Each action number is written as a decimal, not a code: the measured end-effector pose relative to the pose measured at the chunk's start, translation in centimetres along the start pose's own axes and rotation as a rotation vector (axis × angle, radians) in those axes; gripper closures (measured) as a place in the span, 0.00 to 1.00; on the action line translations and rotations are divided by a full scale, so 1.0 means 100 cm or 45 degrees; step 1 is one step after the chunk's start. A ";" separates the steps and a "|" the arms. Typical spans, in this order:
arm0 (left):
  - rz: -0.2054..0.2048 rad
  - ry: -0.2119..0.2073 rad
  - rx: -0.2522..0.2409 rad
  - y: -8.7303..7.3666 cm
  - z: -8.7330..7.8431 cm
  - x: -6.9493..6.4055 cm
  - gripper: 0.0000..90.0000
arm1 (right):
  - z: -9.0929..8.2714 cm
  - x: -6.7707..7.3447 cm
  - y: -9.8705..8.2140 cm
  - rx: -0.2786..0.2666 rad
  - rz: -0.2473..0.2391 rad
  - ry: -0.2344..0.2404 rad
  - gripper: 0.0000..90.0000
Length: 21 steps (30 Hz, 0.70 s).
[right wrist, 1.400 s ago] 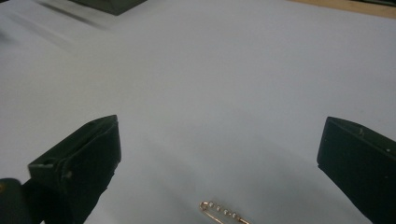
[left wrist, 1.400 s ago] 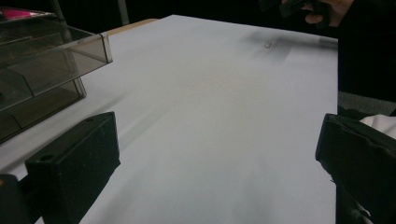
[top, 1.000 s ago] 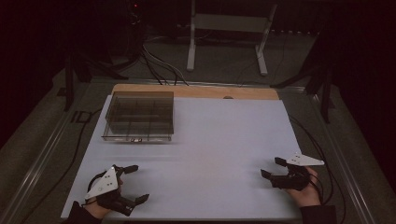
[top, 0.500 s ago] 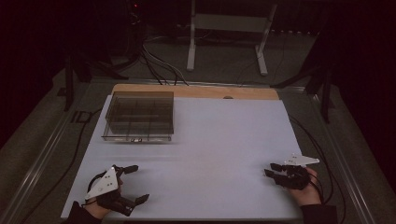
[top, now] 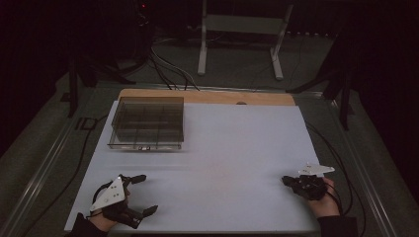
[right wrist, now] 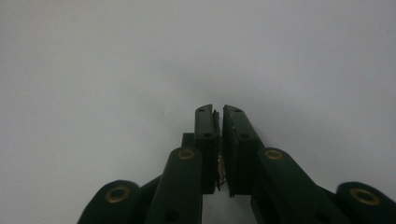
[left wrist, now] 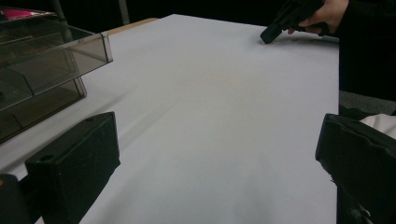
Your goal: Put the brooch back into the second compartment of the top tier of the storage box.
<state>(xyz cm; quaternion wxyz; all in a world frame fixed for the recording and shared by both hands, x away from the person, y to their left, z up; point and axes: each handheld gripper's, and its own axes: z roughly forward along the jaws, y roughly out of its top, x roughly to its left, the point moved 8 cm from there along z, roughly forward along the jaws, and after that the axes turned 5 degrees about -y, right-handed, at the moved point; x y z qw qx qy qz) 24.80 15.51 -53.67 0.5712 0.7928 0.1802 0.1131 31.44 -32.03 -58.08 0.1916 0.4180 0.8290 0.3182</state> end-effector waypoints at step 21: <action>-0.001 -0.002 -0.002 0.000 0.000 0.000 0.01 | -0.008 0.004 0.009 -0.023 0.000 -0.024 0.95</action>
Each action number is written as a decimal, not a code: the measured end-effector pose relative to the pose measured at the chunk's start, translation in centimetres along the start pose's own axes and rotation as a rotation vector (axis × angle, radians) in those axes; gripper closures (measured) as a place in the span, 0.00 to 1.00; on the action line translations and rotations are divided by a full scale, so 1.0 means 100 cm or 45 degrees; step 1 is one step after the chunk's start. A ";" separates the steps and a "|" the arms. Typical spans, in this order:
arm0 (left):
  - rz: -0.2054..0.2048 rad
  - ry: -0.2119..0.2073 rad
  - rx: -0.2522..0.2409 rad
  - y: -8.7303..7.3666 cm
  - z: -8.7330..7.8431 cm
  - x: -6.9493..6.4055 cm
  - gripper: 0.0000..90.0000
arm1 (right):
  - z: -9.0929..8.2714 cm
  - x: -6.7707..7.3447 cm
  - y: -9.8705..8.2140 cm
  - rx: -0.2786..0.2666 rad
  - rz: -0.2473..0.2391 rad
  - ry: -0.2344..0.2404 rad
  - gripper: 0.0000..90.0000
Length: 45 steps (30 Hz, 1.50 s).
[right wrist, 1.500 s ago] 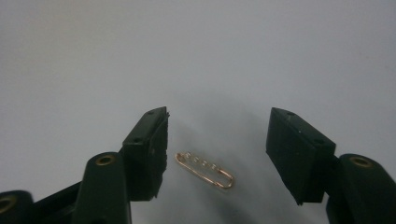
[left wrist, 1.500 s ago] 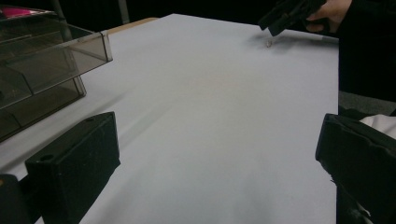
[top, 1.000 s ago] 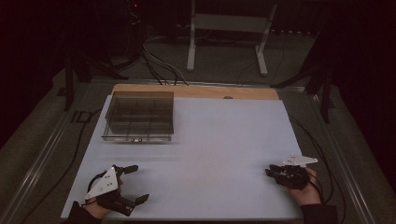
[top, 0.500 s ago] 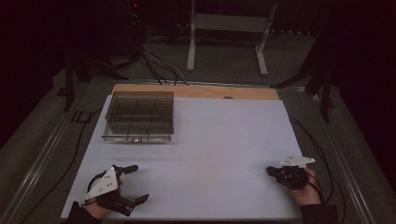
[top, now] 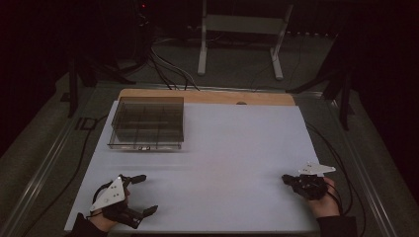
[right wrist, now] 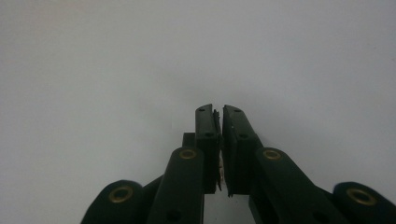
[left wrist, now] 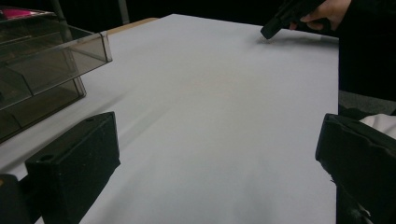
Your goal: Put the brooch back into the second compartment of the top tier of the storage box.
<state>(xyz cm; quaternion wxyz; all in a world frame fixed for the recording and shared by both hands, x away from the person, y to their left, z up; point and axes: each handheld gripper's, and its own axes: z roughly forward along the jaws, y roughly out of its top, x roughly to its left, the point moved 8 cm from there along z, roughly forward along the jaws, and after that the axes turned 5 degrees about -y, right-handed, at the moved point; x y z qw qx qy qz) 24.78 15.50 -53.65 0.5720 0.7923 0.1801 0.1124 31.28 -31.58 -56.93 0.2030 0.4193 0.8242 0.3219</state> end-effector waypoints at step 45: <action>-0.005 -0.002 -0.014 0.001 -0.002 0.001 0.01 | 0.016 0.054 0.070 -0.047 -0.117 0.154 0.95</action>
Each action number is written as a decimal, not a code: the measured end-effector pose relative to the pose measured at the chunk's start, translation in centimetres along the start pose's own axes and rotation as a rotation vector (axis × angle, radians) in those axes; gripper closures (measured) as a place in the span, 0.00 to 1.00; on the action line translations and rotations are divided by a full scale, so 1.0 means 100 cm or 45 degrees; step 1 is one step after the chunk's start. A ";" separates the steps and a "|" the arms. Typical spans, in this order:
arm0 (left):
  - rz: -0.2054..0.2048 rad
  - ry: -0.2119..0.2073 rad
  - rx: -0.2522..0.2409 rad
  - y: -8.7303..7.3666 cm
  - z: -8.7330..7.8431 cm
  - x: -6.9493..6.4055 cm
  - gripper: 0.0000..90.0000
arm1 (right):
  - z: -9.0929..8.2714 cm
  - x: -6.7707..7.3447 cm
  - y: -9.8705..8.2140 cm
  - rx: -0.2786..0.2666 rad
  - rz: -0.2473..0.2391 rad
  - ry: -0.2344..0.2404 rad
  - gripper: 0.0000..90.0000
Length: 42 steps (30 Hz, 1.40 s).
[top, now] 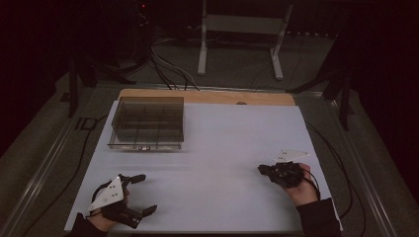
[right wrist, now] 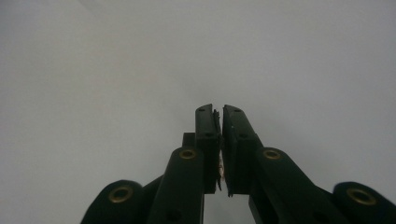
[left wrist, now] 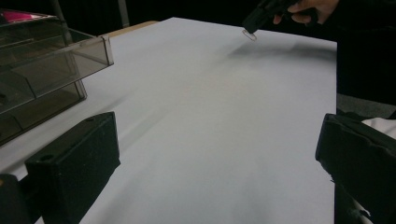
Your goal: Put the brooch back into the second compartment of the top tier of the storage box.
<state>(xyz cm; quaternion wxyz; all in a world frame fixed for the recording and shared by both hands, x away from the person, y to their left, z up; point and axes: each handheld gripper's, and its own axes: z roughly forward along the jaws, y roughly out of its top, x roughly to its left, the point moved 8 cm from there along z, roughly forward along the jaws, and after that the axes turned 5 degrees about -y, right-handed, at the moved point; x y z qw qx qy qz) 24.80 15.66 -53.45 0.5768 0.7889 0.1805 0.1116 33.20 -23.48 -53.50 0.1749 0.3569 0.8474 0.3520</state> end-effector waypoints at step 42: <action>0.001 -0.003 -0.005 0.000 -0.001 0.000 0.01 | 0.039 0.050 0.092 -0.092 -0.145 0.147 0.95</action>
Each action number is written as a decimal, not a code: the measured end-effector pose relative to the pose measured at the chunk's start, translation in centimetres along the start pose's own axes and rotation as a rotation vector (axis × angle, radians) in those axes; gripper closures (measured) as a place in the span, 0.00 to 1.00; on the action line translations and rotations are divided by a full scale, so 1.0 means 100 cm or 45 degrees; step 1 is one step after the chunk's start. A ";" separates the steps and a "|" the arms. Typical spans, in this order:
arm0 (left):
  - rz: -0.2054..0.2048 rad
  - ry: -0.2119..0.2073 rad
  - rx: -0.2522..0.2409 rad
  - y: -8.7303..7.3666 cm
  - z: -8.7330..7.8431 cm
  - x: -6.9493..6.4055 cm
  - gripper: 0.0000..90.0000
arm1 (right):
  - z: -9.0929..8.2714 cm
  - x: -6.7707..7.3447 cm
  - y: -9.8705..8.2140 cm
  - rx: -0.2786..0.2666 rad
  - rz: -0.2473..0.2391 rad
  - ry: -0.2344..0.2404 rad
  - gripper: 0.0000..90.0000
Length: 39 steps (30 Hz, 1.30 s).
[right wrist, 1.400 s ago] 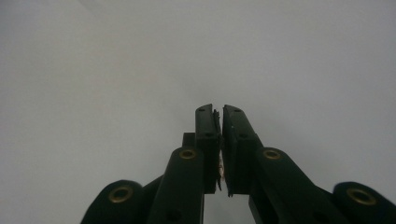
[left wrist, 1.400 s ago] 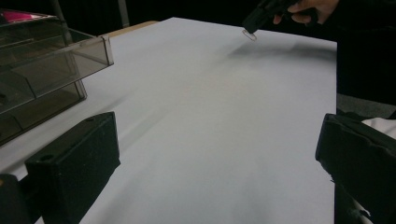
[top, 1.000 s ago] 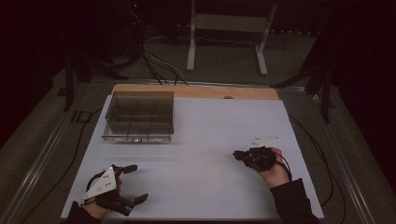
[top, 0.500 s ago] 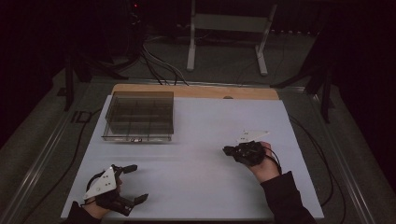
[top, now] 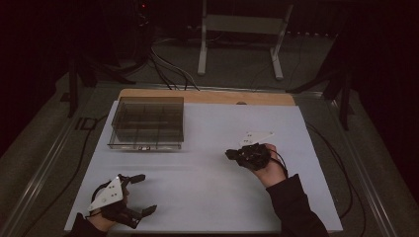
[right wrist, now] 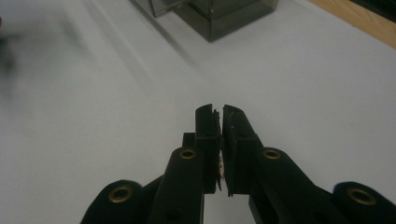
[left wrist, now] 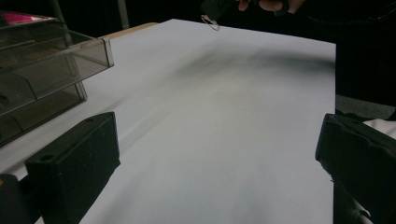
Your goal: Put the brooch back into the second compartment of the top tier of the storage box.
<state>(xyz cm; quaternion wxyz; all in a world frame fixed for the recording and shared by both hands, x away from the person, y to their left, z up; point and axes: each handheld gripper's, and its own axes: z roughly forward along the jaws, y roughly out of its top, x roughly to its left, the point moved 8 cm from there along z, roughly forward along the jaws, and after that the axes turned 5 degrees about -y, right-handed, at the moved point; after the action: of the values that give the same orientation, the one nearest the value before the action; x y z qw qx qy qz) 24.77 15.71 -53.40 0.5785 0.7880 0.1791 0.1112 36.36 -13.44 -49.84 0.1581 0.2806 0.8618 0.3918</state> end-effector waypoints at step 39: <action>-0.017 0.002 -0.009 0.001 -0.001 0.000 0.01 | 0.026 0.026 0.084 -0.061 -0.059 0.068 0.95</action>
<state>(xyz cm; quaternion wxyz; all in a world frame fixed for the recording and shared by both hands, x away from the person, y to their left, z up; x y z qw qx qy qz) 24.78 15.75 -53.27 0.5818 0.7846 0.1845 0.1086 38.67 -5.83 -45.20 0.1510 0.2461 0.8623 0.4159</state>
